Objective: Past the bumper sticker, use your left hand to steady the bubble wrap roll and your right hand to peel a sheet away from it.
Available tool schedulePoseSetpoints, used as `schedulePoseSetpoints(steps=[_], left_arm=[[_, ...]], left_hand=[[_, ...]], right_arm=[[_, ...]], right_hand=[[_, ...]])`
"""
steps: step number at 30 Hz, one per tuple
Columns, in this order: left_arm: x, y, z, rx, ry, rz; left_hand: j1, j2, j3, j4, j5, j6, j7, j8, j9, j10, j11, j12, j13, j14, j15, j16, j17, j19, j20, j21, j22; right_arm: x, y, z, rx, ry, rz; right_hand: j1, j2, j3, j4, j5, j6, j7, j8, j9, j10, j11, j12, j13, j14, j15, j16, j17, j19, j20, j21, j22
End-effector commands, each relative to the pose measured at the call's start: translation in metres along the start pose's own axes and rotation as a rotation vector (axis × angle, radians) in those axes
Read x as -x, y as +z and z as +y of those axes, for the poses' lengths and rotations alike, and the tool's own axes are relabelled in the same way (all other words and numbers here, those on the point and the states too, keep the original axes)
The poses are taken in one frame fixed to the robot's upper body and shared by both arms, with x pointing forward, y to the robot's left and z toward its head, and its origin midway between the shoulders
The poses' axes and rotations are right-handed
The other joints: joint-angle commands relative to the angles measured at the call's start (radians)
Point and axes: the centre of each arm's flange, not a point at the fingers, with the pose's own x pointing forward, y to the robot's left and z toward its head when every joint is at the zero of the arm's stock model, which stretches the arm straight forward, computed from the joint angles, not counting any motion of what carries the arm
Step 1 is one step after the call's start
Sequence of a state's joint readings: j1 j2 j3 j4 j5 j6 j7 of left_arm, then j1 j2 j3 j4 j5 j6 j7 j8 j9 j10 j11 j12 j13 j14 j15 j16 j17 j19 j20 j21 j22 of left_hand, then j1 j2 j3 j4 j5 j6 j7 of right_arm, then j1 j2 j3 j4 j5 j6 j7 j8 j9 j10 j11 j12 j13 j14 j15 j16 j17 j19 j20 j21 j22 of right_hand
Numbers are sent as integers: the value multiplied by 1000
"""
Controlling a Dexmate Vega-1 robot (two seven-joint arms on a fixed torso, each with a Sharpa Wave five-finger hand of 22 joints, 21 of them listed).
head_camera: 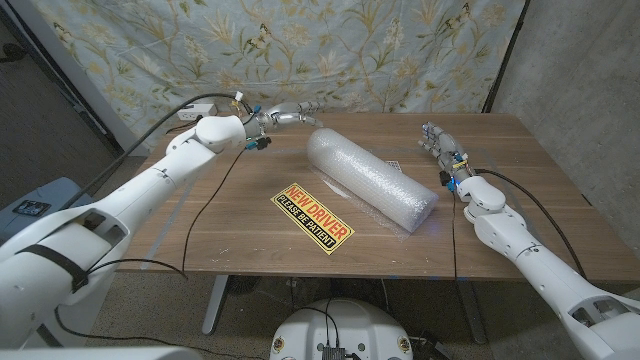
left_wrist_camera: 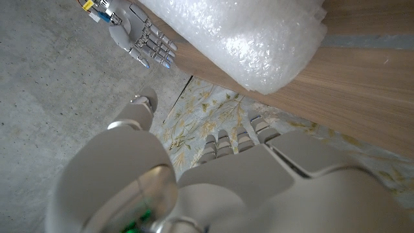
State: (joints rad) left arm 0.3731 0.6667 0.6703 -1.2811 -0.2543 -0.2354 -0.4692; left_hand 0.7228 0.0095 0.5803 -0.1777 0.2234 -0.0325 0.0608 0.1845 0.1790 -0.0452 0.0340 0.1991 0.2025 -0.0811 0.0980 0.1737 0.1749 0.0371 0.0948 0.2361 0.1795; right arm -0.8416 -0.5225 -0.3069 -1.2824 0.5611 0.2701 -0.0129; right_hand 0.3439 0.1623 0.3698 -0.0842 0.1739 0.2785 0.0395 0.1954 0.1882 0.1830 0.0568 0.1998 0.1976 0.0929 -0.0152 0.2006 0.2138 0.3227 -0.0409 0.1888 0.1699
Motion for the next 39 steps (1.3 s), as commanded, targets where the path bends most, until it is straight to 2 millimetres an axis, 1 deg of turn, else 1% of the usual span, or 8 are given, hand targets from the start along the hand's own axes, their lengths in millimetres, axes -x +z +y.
schedulePoseSetpoints(steps=[1, 6, 10, 14, 24, 29, 34, 39], left_arm=[[-19, 26, 2, -165, -66, -46], [-25, 33, 4, -206, -105, -49], [-27, 38, 3, -248, -97, -64], [-30, 41, 1, -270, -122, -66], [-36, 53, -6, -321, -176, -71], [-39, 61, -8, -344, -209, -74], [-42, 67, -9, -359, -234, -78], [-41, 76, -10, -391, -266, -86]], left_hand=[[32, -2, -11, 5, 6, 58, 39, 26, 5, 12, 17, 14, 4, 11, 6, 12, 2, -1, 3, -9, 2], [41, -5, -14, 4, 7, 77, 48, 32, 6, 24, 15, 20, 5, 23, 6, 16, 2, 9, 5, -8, 2], [64, -14, -23, 4, 7, 109, 52, 39, 8, 64, 23, 39, 11, 84, -4, 33, 5, 45, 4, -1, 3], [73, -20, -27, 4, 7, 122, 54, 41, 9, 85, 19, 48, 14, 98, -7, 35, 6, 54, 2, -1, 3], [82, -36, -41, 8, 1, 90, 67, 24, 10, 45, 31, 35, 21, 65, 7, 18, 9, 37, 4, -14, 4], [83, -38, -44, 10, -1, 86, 66, 22, 10, 41, 31, 34, 23, 64, 6, 18, 9, 37, 3, -15, 4], [83, -41, -50, 14, -4, 72, 70, 16, 11, 20, 34, 28, 26, 47, 10, 12, 10, 30, 2, -20, 4], [82, -41, -53, 16, -6, 64, 75, 13, 11, 14, 38, 27, 27, 37, 14, 9, 10, 19, 3, -25, 4]], right_arm=[[1, 2, -7, -10, -20, -11], [2, 3, -8, -10, -24, -10], [2, 3, -8, -14, -27, -10], [1, 3, -7, -13, -23, -8], [3, 3, -8, -24, -22, -7], [5, 2, -10, -27, -25, 1], [6, 3, -13, -25, -36, 1], [5, 5, -14, -18, -43, 1]], right_hand=[[9, 2, 3, -5, 4, -10, 5, -4, 3, -2, 5, -3, 3, -1, 5, 8, 3, 1, 5, 6, 3], [9, 1, 3, -5, 4, -13, 8, -5, 3, -6, 11, -4, 3, -3, 9, 8, 3, 0, 6, 6, 3], [8, 1, 2, -5, 4, -17, 10, -6, 4, -7, 12, -4, 4, -4, 11, 8, 3, -1, 7, 5, 3], [7, 0, 2, -5, 4, -22, 11, -7, 4, -10, 14, -4, 4, -5, 12, 8, 3, -2, 8, 5, 3], [6, 0, 1, -6, 4, -35, 14, -10, 4, -21, 23, -7, 4, -11, 19, 7, 3, -5, 12, 4, 3], [6, -1, 1, -7, 4, -43, 17, -11, 4, -30, 25, -9, 4, -16, 24, 6, 3, -8, 12, 4, 3], [7, -5, 1, -11, 4, -55, 22, -13, 4, -38, 28, -10, 4, -22, 33, 4, 2, -16, 25, 1, 3], [11, -9, 1, -16, 4, -61, 22, -14, 4, -43, 26, -10, 4, -23, 33, 3, 0, -19, 27, 1, 3]])
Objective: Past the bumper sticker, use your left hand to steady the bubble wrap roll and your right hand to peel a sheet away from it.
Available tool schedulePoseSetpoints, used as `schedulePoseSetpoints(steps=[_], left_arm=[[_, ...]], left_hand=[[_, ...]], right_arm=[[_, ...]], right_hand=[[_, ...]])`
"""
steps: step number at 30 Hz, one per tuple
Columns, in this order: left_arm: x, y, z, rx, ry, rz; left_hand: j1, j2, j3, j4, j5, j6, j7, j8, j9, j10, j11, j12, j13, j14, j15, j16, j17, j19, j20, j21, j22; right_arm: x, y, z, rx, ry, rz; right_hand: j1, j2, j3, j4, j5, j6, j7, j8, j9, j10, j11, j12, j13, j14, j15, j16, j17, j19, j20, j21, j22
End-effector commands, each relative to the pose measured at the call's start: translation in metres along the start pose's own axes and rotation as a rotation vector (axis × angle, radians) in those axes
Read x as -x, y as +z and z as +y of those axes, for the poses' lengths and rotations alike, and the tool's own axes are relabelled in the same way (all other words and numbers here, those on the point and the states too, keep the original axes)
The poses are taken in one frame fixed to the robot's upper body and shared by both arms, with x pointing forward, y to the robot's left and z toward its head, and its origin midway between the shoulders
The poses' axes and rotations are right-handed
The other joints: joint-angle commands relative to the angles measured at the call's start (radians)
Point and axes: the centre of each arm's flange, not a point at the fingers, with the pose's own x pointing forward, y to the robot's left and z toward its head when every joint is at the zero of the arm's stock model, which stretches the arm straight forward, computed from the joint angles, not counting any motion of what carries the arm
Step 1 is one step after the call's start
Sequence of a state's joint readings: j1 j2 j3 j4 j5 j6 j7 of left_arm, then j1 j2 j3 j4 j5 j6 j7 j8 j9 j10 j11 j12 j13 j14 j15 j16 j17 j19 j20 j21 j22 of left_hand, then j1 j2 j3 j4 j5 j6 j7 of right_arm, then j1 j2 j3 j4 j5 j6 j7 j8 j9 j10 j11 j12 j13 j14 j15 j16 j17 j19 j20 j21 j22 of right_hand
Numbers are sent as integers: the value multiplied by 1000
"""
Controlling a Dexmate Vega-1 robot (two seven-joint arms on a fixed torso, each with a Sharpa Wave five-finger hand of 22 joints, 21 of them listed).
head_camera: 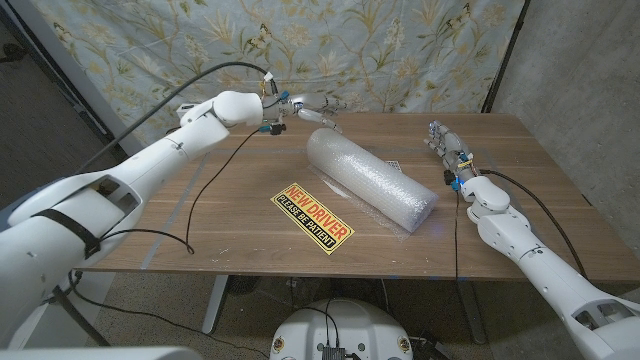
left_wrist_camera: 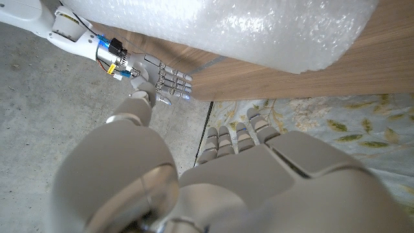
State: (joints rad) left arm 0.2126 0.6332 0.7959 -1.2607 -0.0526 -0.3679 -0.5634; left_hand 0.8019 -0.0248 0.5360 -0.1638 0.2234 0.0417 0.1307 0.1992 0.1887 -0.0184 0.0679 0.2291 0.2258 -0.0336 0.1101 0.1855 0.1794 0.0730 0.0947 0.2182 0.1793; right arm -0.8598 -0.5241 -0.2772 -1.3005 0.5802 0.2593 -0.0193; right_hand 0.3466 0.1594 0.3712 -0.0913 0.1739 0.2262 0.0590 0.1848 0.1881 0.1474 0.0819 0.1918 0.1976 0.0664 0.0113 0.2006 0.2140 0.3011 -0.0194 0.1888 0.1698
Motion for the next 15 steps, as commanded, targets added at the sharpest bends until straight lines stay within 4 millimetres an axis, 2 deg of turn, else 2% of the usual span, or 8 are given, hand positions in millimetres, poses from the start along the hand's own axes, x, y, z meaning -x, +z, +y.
schedulePoseSetpoints(steps=[1, 15], left_arm=[[-4, 19, 3, -70, -75, -20], [5, 27, 10, -136, -168, -23]], left_hand=[[2, -7, -10, 3, -6, -12, 5, -3, 1, -15, 4, -4, 4, -13, 3, -3, 6, -18, 4, -8, 4], [4, -3, -20, 8, -9, -66, 13, -15, 3, -65, 15, -15, 12, -59, 16, -9, 7, -52, 1, -20, 4]], right_arm=[[0, 3, -4, 7, -16, 1], [-6, 8, -8, 37, -31, 17]], right_hand=[[9, -7, 0, -10, 4, -10, 3, -3, 4, -8, 1, -2, 4, 3, 7, 2, 0, 2, 6, 1, 3], [15, -12, 1, -19, 5, -18, 6, -2, 4, -16, 1, -2, 5, -4, 6, 0, -3, -3, 4, 0, 3]])
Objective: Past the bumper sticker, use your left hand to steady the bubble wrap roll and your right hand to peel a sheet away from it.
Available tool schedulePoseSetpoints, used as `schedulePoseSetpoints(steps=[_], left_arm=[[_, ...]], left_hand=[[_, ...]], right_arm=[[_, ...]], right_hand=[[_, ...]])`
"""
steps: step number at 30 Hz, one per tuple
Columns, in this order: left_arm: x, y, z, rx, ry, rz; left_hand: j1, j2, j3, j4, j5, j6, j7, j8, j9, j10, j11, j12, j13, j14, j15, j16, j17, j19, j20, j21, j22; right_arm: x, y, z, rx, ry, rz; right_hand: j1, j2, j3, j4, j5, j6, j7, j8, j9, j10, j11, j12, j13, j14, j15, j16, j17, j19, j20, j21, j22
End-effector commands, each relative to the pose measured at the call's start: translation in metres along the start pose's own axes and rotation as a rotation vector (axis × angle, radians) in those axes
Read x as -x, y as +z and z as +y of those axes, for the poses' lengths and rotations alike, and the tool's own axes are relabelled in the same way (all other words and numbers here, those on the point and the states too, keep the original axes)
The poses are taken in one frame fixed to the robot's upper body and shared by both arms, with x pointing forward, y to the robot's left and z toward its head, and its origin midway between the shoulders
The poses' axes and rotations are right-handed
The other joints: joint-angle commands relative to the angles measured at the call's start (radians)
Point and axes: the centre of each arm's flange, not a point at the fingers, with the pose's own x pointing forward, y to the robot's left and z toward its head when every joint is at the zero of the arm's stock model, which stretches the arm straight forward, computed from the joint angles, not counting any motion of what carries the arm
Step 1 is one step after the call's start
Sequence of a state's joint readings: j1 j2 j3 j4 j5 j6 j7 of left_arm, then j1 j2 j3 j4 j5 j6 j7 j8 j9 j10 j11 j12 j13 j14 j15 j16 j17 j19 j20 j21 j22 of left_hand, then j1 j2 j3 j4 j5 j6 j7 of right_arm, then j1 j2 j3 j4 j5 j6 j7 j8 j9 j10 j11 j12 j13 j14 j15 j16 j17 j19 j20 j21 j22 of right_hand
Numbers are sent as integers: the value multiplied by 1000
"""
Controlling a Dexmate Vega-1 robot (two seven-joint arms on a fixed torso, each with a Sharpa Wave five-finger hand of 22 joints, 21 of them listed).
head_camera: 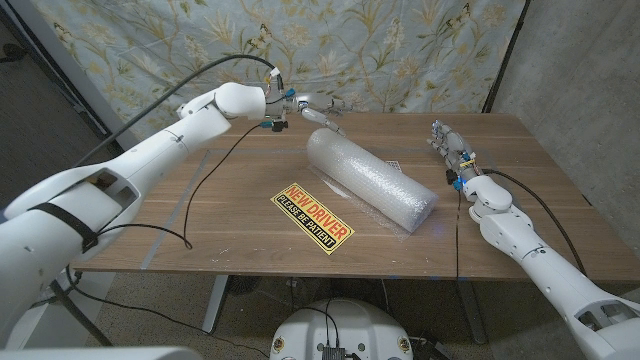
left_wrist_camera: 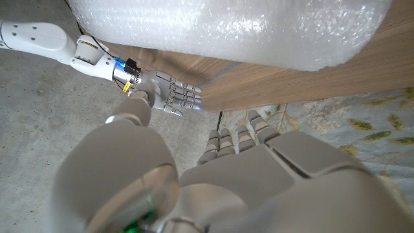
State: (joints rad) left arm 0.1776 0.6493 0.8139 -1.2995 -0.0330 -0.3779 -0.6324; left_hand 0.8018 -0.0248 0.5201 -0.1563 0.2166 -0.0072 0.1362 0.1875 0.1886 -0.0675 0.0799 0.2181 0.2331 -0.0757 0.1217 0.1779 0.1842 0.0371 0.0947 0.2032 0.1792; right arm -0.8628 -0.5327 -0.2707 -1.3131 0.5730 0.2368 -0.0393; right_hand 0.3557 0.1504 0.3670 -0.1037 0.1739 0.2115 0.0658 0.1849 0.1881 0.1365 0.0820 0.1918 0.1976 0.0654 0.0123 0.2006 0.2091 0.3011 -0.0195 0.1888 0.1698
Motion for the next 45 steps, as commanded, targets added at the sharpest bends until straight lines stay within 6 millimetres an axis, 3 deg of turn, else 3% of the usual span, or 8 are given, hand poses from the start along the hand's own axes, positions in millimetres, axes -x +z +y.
schedulePoseSetpoints(steps=[1, 20, 37, 38, 45], left_arm=[[6, 9, 4, -66, -96, -5], [10, 10, 10, -103, -192, 30], [-4, 30, 4, -175, -331, 69], [-4, 31, 4, -178, -337, 72], [-8, 39, 1, -195, -366, 84]], left_hand=[[4, -2, -6, 2, -3, -25, 10, -5, 4, -23, 5, -6, 5, -22, 6, -1, 2, -21, 2, -7, 5], [8, 11, -15, 5, -1, -107, 24, -10, 5, -108, 19, -20, 14, -84, 26, -2, 4, -70, 7, -14, 6], [-16, -8, -41, 12, -18, -211, 41, -15, 5, -180, 40, -20, 22, -146, 44, -1, 6, -125, 14, -18, 6], [-19, -12, -45, 12, -21, -226, 26, -15, 5, -182, 41, -17, 23, -150, 44, 1, 7, -130, 16, -16, 6], [-27, -15, -52, 14, -27, -248, 29, -14, 5, -194, 49, -16, 25, -164, 51, 1, 7, -147, 21, -18, 7]], right_arm=[[-6, 7, -3, 25, -14, 8], [-6, 10, -10, 54, -54, 30], [6, 16, -13, 65, -61, 36], [6, 16, -13, 65, -61, 36], [9, 18, -15, 72, -58, 45]], right_hand=[[6, -3, 5, -7, 5, -4, 0, -2, 5, -6, 1, -2, 5, -4, 5, 0, 1, -4, 4, 0, 3], [-2, -3, 0, -4, 3, -20, 3, -2, 5, -18, 2, -3, 5, -15, 11, -1, 3, -14, 7, -1, 3], [-7, -4, -4, -4, 3, -35, 7, -2, 5, -33, 7, -3, 5, -30, 18, -3, 3, -27, 10, -3, 3], [-8, -4, -4, -4, 3, -38, 7, -3, 5, -35, 7, -4, 5, -30, 19, -3, 3, -28, 10, -3, 3], [-9, -3, -5, -5, 3, -48, 11, -3, 5, -43, 8, -4, 5, -35, 22, -3, 3, -35, 4, -4, 3]])
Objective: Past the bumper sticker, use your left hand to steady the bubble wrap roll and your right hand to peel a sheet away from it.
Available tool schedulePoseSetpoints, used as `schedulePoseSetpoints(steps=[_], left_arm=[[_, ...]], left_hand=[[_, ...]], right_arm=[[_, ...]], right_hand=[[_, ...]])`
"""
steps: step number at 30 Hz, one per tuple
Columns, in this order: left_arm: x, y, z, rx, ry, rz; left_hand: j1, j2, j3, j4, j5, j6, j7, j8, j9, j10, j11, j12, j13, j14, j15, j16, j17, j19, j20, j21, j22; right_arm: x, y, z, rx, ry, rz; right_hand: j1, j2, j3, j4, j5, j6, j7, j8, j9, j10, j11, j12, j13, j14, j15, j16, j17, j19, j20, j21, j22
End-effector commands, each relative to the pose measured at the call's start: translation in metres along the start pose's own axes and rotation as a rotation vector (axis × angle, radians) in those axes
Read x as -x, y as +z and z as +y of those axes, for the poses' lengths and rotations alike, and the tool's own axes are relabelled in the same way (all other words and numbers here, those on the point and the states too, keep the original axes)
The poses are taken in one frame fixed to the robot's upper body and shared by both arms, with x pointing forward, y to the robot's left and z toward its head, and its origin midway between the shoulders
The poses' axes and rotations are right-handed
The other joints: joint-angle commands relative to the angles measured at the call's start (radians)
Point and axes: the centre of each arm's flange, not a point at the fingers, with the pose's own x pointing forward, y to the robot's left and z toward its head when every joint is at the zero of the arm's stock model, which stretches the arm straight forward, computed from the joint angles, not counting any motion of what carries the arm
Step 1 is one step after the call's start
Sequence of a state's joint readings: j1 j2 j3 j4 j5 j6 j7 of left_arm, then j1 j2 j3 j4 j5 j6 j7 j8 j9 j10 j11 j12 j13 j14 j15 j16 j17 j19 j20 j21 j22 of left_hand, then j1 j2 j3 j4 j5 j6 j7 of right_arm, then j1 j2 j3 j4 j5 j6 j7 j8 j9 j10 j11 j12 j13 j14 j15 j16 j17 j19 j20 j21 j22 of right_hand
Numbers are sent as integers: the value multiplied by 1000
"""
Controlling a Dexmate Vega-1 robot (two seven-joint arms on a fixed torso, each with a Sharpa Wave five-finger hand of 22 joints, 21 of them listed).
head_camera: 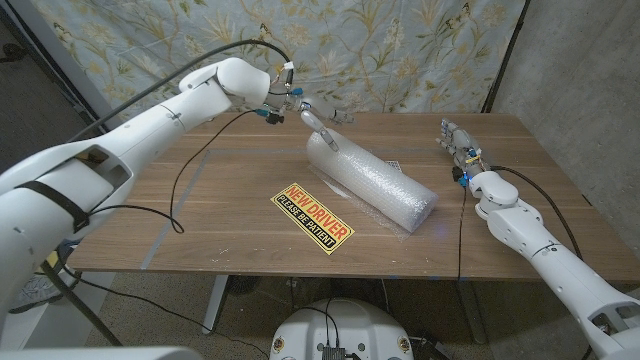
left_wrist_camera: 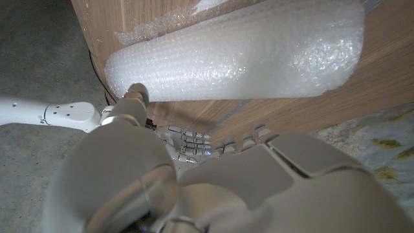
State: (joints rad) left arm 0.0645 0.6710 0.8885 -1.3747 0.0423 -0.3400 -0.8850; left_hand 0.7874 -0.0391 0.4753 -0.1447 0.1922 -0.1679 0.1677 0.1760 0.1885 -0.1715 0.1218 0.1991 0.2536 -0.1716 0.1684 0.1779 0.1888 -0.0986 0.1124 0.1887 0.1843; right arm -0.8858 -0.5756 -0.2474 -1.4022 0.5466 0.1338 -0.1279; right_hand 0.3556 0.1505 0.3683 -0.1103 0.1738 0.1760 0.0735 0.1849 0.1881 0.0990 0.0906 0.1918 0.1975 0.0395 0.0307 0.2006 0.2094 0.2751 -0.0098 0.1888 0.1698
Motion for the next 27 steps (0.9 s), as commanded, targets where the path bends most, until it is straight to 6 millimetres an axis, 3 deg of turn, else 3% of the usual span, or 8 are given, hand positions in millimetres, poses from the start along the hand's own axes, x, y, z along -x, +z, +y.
schedulePoseSetpoints(steps=[1, 14, 27], left_arm=[[-8, 12, -2, -33, -84, 45], [-16, 14, -6, -47, -118, 75], [-26, 8, 5, -77, -127, 79]], left_hand=[[-13, -1, -7, 3, -3, -89, -4, -3, 5, -91, 8, 3, 5, -68, 4, 1, 3, -12, 3, -3, 2], [-2, 2, -7, -3, -6, -106, -3, 4, 5, -97, 11, 8, 8, -70, 11, 6, 3, -14, 3, 2, 3], [10, 3, -6, -10, -9, -115, -7, 9, 5, -99, 7, 13, 10, -73, 12, 8, 3, -16, 1, 5, 3]], right_arm=[[7, 4, -3, 23, 3, 11], [9, -2, -7, 29, 1, 35], [13, -6, -10, 24, -6, 42]], right_hand=[[-9, -3, -7, 2, 3, -13, 4, -3, 5, -7, 3, -4, 5, -12, 7, -4, 2, -12, -6, -4, 3], [-12, -2, -8, 2, 4, -29, 5, -4, 5, -22, 8, -5, 6, -25, 14, -5, 3, -26, -7, -6, 3], [-13, -1, -9, 0, 4, -51, 11, -6, 5, -35, 11, -5, 6, -37, 20, -6, 2, -37, -4, -6, 3]])
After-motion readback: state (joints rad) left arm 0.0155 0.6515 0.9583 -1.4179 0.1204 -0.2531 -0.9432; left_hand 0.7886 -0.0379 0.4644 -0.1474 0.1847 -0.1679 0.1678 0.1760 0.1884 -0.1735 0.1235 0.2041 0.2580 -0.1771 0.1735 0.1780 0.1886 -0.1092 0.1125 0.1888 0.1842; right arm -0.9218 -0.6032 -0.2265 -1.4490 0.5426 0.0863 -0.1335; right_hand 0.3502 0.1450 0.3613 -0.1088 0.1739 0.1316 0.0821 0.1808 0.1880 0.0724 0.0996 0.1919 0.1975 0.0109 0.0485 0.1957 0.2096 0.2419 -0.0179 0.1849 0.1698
